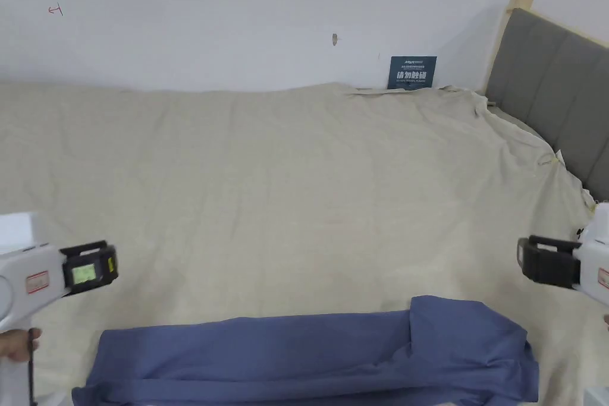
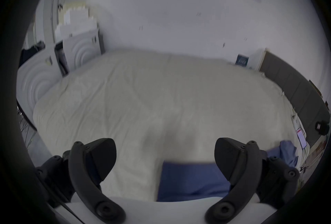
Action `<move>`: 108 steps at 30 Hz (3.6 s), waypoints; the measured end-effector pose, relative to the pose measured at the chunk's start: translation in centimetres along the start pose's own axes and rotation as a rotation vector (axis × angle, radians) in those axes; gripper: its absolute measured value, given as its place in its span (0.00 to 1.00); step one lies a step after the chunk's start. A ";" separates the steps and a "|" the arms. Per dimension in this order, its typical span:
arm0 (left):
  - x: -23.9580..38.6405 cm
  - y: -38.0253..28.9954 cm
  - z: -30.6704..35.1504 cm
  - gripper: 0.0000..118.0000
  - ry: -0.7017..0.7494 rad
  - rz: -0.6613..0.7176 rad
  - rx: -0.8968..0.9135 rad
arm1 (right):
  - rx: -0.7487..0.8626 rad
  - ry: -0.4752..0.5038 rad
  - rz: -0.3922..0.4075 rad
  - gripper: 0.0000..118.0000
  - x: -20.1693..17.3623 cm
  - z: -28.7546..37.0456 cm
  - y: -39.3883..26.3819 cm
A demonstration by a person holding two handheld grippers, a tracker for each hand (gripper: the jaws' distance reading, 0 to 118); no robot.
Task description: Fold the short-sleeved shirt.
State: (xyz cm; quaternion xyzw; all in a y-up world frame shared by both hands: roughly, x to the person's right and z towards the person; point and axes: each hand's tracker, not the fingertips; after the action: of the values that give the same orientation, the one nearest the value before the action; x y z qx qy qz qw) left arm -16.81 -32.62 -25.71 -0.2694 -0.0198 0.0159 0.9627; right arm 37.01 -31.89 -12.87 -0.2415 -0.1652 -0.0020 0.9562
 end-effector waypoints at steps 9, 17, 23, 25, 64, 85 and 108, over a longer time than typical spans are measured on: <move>5.8 -1.1 0.9 0.95 -0.082 -0.023 0.255 | 0.187 0.094 0.010 0.91 -5.2 0.0 0.0; 7.0 -2.7 1.7 0.42 -0.121 -0.060 0.342 | 0.270 0.164 -0.042 0.72 -7.7 0.9 -1.2; 6.8 -3.3 1.0 0.00 -0.143 -0.079 0.340 | 0.264 0.190 -0.043 0.20 -8.3 1.2 -2.0; 6.8 -3.5 0.8 0.00 -0.137 -0.095 0.332 | 0.261 0.180 -0.036 0.00 -8.7 1.3 -2.2; -5.7 -4.2 -7.6 0.98 -0.385 0.233 -0.516 | 0.165 0.158 -0.047 0.00 -9.1 -1.1 -3.5; -6.2 -10.3 -10.7 0.42 -0.369 0.358 -0.622 | 0.081 0.132 -0.037 0.00 -9.9 -2.9 -5.0; -5.8 -4.5 -6.2 0.02 -0.185 0.206 -0.547 | 0.095 0.144 -0.058 0.00 -8.7 -2.4 -4.6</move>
State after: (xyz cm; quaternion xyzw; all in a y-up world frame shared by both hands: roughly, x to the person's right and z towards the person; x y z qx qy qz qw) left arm -22.21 -39.94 -28.82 -0.5165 -0.0834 0.1322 0.8419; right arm 29.16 -37.73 -15.43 -0.1900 -0.1031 -0.0393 0.9756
